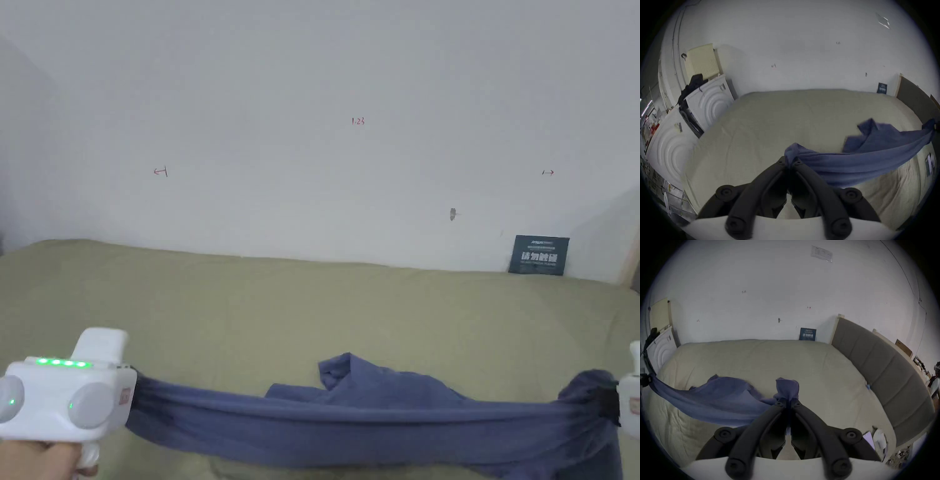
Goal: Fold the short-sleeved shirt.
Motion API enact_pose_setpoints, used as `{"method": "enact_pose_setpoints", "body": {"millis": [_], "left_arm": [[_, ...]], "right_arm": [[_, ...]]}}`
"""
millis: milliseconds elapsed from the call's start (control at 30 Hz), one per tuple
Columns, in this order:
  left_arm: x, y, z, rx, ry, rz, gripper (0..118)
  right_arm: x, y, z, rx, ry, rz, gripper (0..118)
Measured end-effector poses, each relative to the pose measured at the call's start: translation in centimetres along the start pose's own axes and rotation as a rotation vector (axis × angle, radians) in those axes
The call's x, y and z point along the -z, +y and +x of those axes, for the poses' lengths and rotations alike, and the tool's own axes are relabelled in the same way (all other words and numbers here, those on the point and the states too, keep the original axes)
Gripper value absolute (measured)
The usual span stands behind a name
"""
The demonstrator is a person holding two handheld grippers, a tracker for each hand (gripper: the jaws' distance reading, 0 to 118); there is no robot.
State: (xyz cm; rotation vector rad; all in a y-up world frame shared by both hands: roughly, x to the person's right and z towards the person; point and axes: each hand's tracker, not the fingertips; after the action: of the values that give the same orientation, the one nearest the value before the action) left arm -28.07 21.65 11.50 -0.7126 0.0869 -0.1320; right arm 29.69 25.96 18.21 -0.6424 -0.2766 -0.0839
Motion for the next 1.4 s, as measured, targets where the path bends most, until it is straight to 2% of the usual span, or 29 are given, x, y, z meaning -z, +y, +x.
{"method": "enact_pose_setpoints", "body": {"millis": [200, 467, 600, 900, 933, 967, 1000, 1033, 1067, 1100, 1133, 1233, 1267, 1300, 1333, 1367, 1400], "left_arm": [[-4.8, -8.8, -2.0, -0.061, -0.065, -0.076, 3], [-9.5, -17.4, -4.0, -0.099, -0.076, -0.158, 3], [-9.3, -19.8, -4.2, -0.1, -0.085, -0.203, 3], [-8.2, -20.8, -3.9, -0.11, -0.101, -0.235, 3], [-8.4, -20.8, -4.1, -0.111, -0.108, -0.231, 4], [-8.5, -20.8, -4.3, -0.123, -0.125, -0.221, 9], [-8.7, -20.9, -4.6, -0.135, -0.146, -0.211, 26], [-9.1, -20.8, -4.8, -0.148, -0.169, -0.21, 69], [-9.3, -20.8, -4.9, -0.149, -0.169, -0.215, 100], [-9.6, -20.9, -4.9, -0.152, -0.161, -0.2, 113], [-10.2, -20.9, -4.9, -0.15, -0.14, -0.157, 113], [-11.2, -20.8, -5.8, -0.171, -0.151, -0.162, 110], [-11.5, -20.9, -6.0, -0.179, -0.151, -0.162, 101], [-11.7, -21.0, -6.2, -0.179, -0.144, -0.159, 78], [-12.0, -21.2, -6.3, -0.173, -0.136, -0.147, 26], [-12.2, -21.4, -6.3, -0.164, -0.126, -0.145, 0], [-12.2, -21.7, -6.3, -0.161, -0.11, -0.149, 0]], "right_arm": [[-5.7, -9.5, 2.9, 0.054, 0.014, -0.06, 3], [-11.6, -18.5, 4.4, 0.044, 0.028, -0.114, 3], [-11.5, -20.8, 4.7, 0.074, 0.018, -0.153, 3], [-9.5, -22.5, 5.2, 0.145, 0.008, -0.195, 3], [-9.5, -22.5, 5.2, 0.144, 0.012, -0.195, 3], [-9.8, -22.6, 5.2, 0.148, 0.022, -0.19, 4], [-10.0, -22.7, 5.2, 0.161, 0.038, -0.176, 13], [-10.4, -22.6, 5.2, 0.175, 0.044, -0.148, 54], [-10.5, -22.6, 5.2, 0.178, 0.04, -0.149, 97], [-10.6, -22.6, 5.0, 0.177, 0.038, -0.159, 118], [-11.8, -21.2, 5.3, 0.196, 0.042, -0.075, 110], [-12.5, -21.6, 3.2, 0.122, 0.096, -0.133, 111], [-13.0, -21.6, 2.3, 0.091, 0.116, -0.128, 104], [-13.5, -21.4, 1.3, 0.069, 0.102, -0.126, 84], [-14.2, -21.3, 0.2, 0.03, 0.1, -0.123, 28], [-14.3, -22.5, -1.5, -0.012, 0.107, -0.1, 0], [-14.6, -22.8, -2.8, -0.042, 0.097, -0.091, 0]]}}
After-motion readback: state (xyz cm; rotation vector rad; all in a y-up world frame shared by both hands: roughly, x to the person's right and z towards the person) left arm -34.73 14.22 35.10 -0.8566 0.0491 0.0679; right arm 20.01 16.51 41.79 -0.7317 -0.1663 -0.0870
